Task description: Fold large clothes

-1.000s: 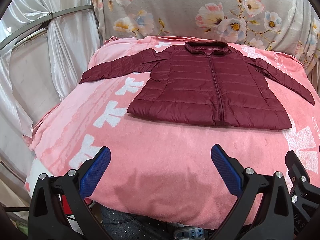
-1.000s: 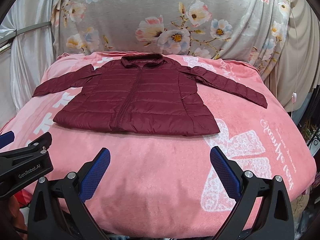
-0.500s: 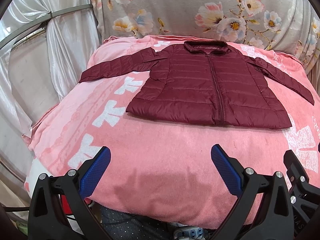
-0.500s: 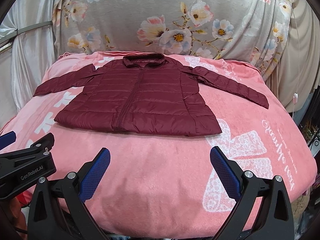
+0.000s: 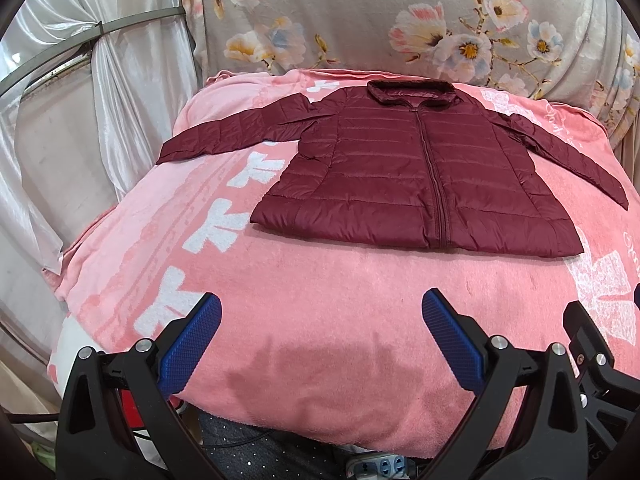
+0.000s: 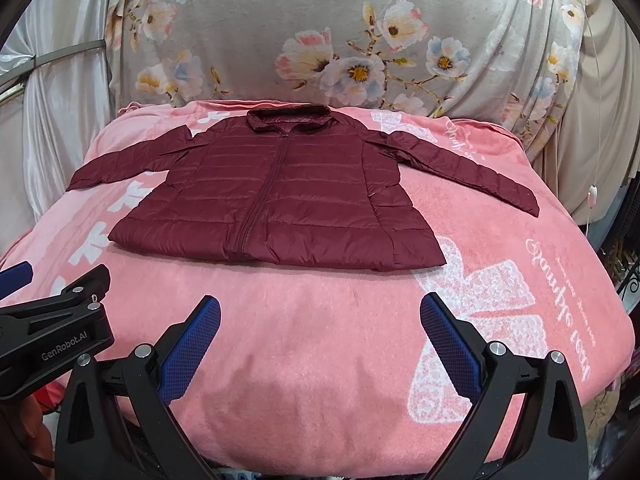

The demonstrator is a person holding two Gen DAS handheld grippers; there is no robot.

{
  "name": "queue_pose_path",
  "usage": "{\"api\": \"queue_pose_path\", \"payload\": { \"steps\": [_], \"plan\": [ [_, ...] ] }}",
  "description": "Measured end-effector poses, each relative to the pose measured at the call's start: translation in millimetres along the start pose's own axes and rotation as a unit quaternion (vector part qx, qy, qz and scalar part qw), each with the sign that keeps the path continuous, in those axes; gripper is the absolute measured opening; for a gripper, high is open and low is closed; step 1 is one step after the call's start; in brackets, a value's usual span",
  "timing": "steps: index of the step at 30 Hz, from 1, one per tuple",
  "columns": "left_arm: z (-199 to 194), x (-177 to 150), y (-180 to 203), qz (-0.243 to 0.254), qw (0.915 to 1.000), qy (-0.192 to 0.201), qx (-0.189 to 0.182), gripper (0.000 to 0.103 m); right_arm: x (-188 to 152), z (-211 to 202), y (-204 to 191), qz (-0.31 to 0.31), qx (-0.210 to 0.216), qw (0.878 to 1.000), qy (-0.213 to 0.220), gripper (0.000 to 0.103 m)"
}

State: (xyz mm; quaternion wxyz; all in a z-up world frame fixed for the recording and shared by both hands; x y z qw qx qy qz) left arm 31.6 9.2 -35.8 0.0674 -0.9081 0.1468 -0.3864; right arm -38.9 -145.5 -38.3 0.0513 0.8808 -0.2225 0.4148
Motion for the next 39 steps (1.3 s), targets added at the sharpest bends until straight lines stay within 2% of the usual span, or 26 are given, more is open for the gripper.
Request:
{"api": "queue_pose_path", "payload": {
  "steps": [39],
  "plan": [
    [4.3,-2.9,0.0,-0.002,1.0000,-0.004,-0.001,0.098,-0.4,3.8,-2.8,-0.002,0.001,1.000,-0.004,0.098]
  ]
}}
Point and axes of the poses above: each gripper's, at about its wrist camera, not at the fingertips, and z roughly the way its jaws point, y to its right, x to its top, the point moved 4 cm from there along z, roughly the way its jaws point, and after that the axes turned 8 degrees about z, right-handed, at the moved point
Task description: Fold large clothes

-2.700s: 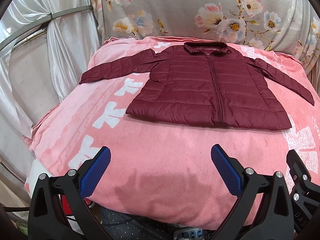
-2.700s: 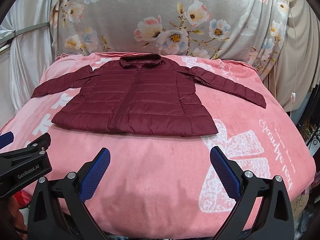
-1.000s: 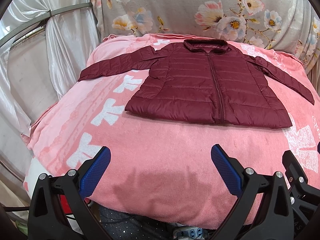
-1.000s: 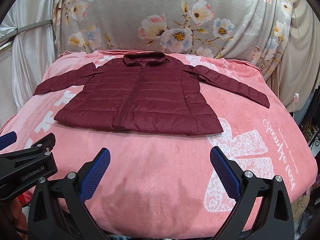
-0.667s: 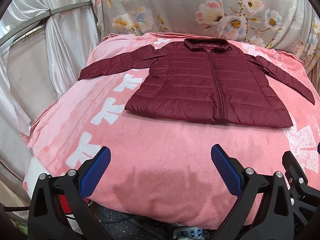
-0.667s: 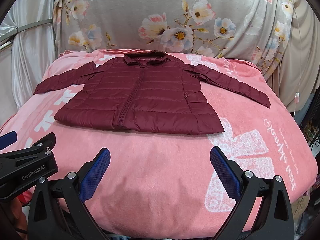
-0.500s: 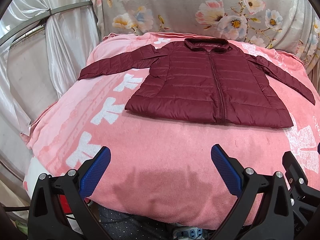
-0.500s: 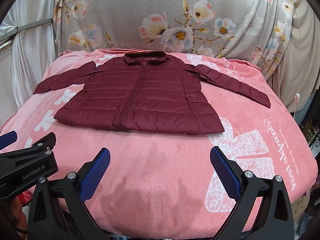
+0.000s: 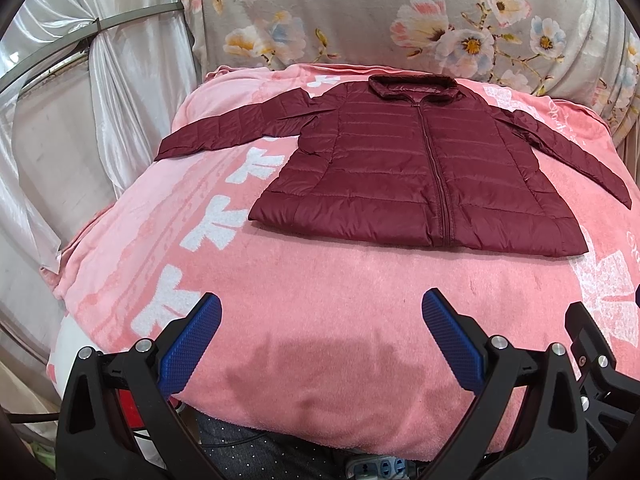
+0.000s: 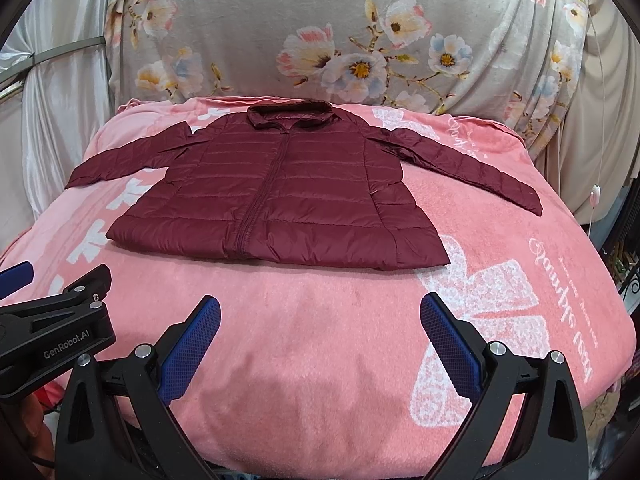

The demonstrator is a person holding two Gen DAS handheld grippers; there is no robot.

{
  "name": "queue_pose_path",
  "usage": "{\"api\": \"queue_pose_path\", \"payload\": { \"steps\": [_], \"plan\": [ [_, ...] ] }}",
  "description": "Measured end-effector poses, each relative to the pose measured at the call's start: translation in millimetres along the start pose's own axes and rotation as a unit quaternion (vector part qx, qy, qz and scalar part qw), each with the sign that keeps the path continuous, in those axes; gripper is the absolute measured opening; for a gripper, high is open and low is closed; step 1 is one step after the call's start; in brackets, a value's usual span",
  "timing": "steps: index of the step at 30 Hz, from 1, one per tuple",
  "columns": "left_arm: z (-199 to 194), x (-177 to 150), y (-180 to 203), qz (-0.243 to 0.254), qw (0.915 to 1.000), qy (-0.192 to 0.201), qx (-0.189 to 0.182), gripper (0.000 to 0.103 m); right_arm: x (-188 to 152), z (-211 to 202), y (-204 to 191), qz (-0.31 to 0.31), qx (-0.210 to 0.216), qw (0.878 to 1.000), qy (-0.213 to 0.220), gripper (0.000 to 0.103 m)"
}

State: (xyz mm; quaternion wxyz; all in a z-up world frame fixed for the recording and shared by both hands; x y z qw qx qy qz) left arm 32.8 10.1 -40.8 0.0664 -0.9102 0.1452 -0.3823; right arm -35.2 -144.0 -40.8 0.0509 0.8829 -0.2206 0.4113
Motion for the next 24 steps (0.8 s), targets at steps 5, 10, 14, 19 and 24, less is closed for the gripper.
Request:
{"api": "queue_pose_path", "payload": {
  "steps": [5,10,14,19,24],
  "plan": [
    [5,-1,0,-0.001,1.0000,-0.003,0.001,0.098,-4,2,0,0.001,-0.001,1.000,-0.002,0.098],
    [14,1,1,-0.001,1.0000,-0.009,-0.004,0.098,-3,11,7,0.004,-0.001,1.000,-0.007,0.098],
    [20,8,0,-0.006,0.9998,-0.011,-0.014,0.098,8,28,26,0.030,0.012,0.999,-0.016,0.098],
    [30,21,-2,-0.014,0.9998,0.002,-0.015,0.098,32,55,69,0.085,0.006,0.996,-0.016,0.098],
    [45,42,-3,-0.031,0.9991,0.015,-0.023,0.098,66,92,129,0.130,-0.022,0.991,0.007,0.098]
  ]
}}
Point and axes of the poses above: each gripper's, at about its wrist camera, not at the fingertips, and z roughly the way its jaws point, y to its right, x to its top, the point moved 4 cm from there along z, roughly the way its jaws point, and after that the axes turned 8 degrees about z, right-handed, at the moved point
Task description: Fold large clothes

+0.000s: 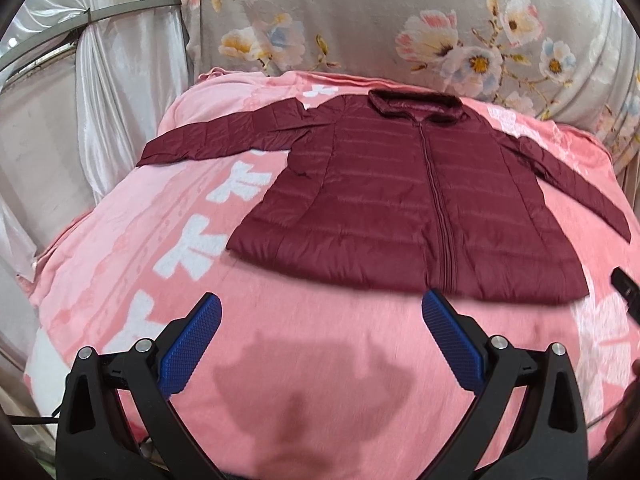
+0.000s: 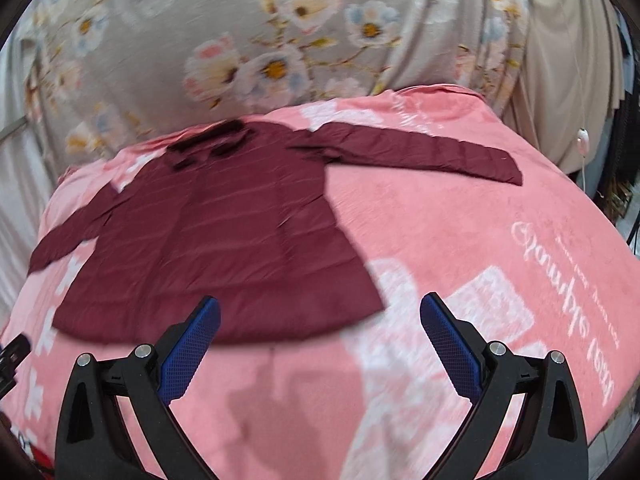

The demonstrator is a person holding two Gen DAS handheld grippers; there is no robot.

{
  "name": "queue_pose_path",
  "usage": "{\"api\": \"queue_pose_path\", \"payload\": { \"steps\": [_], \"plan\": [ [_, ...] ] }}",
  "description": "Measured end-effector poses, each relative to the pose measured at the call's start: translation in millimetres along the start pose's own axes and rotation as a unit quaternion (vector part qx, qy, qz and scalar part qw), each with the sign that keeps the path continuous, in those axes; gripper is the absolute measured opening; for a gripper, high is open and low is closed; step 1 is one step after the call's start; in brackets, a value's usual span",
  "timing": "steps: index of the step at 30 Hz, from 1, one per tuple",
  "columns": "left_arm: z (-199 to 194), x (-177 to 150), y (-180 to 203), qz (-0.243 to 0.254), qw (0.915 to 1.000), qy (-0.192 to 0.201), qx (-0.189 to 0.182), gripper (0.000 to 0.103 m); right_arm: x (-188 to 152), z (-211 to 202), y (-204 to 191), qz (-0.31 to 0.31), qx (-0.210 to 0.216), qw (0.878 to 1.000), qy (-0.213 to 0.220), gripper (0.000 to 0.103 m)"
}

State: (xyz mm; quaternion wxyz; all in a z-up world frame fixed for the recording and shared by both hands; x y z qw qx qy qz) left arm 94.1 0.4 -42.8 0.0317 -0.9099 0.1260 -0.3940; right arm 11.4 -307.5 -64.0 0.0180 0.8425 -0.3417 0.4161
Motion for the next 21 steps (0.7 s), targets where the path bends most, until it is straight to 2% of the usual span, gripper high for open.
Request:
{"api": "queue_pose_path", "payload": {
  "steps": [4,11,14,21],
  "plan": [
    [17,19,-2,-0.016,0.9998,0.012,0.009,0.098,43,36,47,0.050,-0.011,0.998,0.030,0.098],
    [47,43,-5,-0.020,0.9991,0.021,0.029,0.098,110,108,139,0.150,-0.031,0.986,0.065,0.098],
    [60,52,-7,-0.025,0.9990,0.024,0.029,0.098,127,137,173,0.187,-0.047,0.979,0.065,0.098],
    [88,64,-3,-0.015,0.9993,0.017,0.029,0.098,156,188,222,0.216,-0.092,0.970,0.067,0.098]
  ]
}}
Point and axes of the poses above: each gripper's, at about its wrist camera, not at the fingertips, and z roughly the way its jaws point, y to its right, x to its top, the point moved 4 cm from there along z, roughly the way its jaws point, and after that the axes turned 8 degrees about z, right-handed, at the moved point
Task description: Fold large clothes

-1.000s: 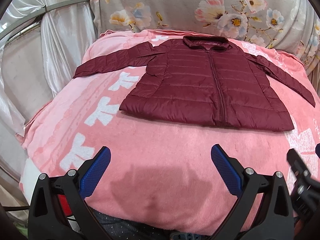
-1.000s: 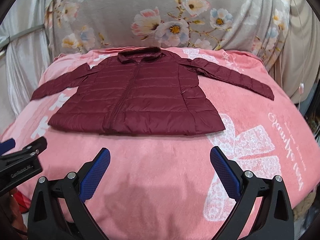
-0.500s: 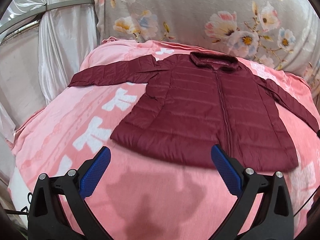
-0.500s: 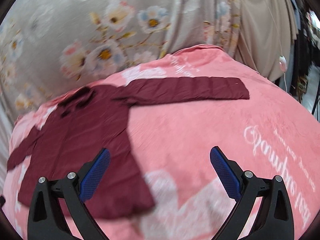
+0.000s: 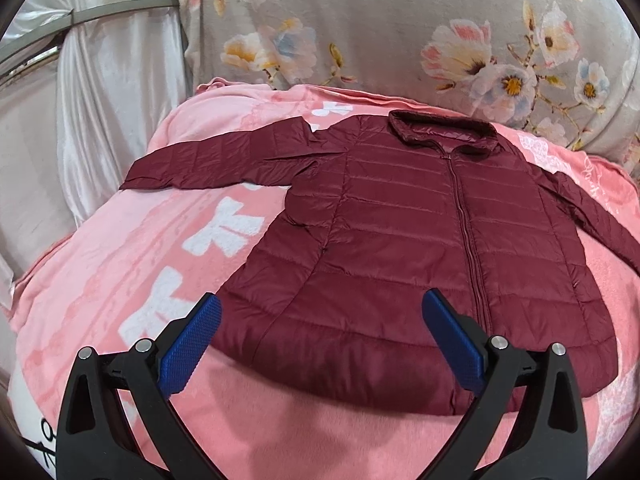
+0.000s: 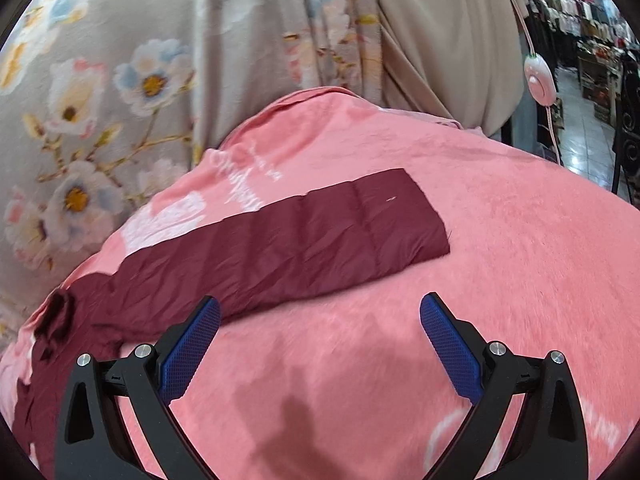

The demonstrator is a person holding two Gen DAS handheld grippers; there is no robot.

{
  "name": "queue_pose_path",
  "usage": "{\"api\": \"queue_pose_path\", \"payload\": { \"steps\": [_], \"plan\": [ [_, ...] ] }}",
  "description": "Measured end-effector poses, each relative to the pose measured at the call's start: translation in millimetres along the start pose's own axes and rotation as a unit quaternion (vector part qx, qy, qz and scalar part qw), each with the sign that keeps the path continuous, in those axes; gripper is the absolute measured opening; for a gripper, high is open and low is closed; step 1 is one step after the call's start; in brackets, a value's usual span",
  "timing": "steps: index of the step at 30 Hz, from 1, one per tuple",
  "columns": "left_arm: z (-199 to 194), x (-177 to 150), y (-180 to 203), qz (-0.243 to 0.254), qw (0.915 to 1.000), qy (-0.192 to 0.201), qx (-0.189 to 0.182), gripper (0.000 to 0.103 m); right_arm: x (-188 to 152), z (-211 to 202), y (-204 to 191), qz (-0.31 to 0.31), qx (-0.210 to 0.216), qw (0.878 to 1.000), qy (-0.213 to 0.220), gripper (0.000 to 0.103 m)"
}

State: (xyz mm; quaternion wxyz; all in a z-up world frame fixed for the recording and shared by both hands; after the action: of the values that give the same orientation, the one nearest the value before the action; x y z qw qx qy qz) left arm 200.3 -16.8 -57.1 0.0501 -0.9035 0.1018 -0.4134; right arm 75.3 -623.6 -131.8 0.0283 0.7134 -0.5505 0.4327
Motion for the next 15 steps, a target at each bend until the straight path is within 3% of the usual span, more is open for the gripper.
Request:
{"api": "queue_pose_path", "payload": {
  "steps": [4,6,10,12,15],
  "plan": [
    [14,4,2,0.008,0.9999,-0.011,0.008,0.098,14,26,16,0.026,-0.029,0.999,0.001,0.098],
    [19,4,1,0.005,0.9998,-0.016,0.008,0.098,18,37,23,0.042,-0.039,0.998,-0.005,0.090],
    [30,6,-1,0.003,0.9997,-0.022,0.013,0.098,21,58,37,0.098,-0.025,0.994,-0.031,0.062],
    [34,7,-1,0.004,0.9996,-0.022,0.016,0.098,21,64,39,0.110,-0.025,0.993,-0.034,0.055],
    [37,8,-2,0.004,0.9996,-0.023,0.016,0.098,25,72,34,0.113,-0.022,0.993,-0.036,0.035]
  ]
}}
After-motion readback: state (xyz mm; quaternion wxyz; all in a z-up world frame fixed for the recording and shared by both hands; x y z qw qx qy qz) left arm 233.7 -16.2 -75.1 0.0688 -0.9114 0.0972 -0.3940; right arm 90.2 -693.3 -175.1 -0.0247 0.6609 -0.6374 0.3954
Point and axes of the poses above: each gripper's, at about its wrist camera, not at the fingertips, and z roughly the way its jaws point, y to its right, x to its top, the point moved 4 cm from there along z, roughly the way its jaws point, and after that the axes turned 8 degrees about z, right-handed, at the moved point
